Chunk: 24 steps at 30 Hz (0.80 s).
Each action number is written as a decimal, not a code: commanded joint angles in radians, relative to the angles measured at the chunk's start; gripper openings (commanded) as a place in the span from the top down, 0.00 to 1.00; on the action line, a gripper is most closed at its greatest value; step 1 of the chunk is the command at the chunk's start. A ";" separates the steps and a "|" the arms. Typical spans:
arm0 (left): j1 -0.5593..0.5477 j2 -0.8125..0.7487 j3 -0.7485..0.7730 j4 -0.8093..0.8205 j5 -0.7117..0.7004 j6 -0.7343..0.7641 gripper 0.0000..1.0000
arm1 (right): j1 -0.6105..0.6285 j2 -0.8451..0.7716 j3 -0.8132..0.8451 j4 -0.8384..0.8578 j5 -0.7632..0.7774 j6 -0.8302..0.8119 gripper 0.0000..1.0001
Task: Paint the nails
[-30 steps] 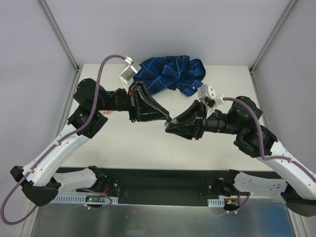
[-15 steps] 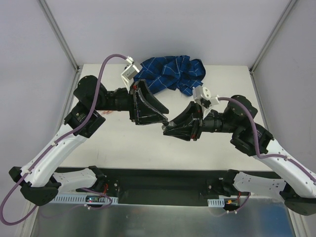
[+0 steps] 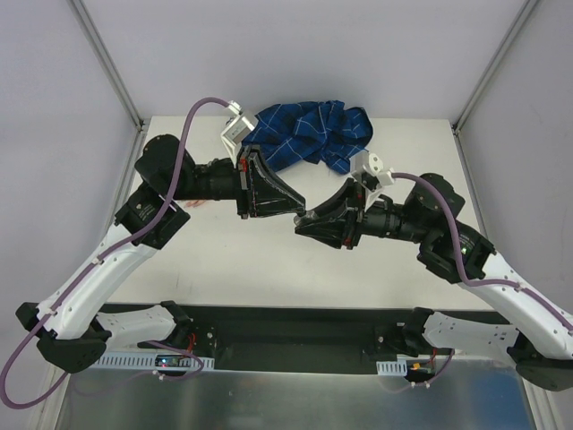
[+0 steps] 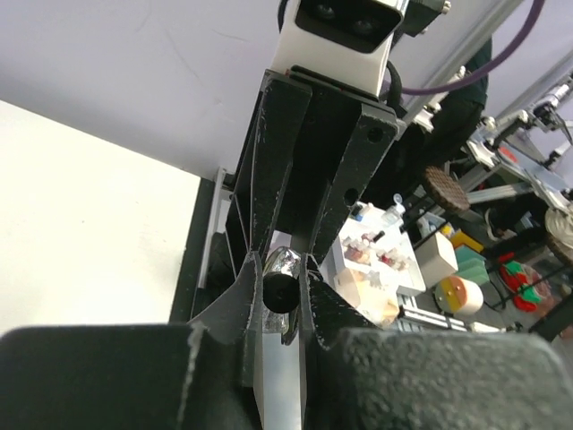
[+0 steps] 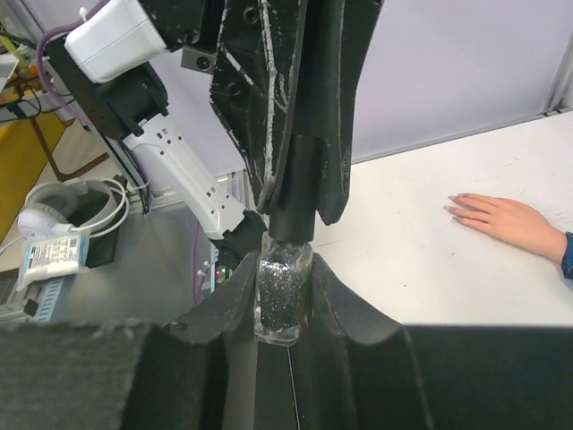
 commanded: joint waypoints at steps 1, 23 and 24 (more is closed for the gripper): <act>-0.003 -0.004 0.054 -0.036 -0.029 0.036 1.00 | 0.003 -0.007 0.017 0.049 0.068 -0.009 1.00; -0.013 0.040 -0.246 -0.213 -0.883 0.372 1.00 | 0.001 -0.320 -0.277 -0.273 0.770 -0.010 0.18; -0.019 0.083 -0.256 -0.188 -0.877 0.374 1.00 | 0.001 -0.343 -0.285 -0.288 0.801 0.017 0.18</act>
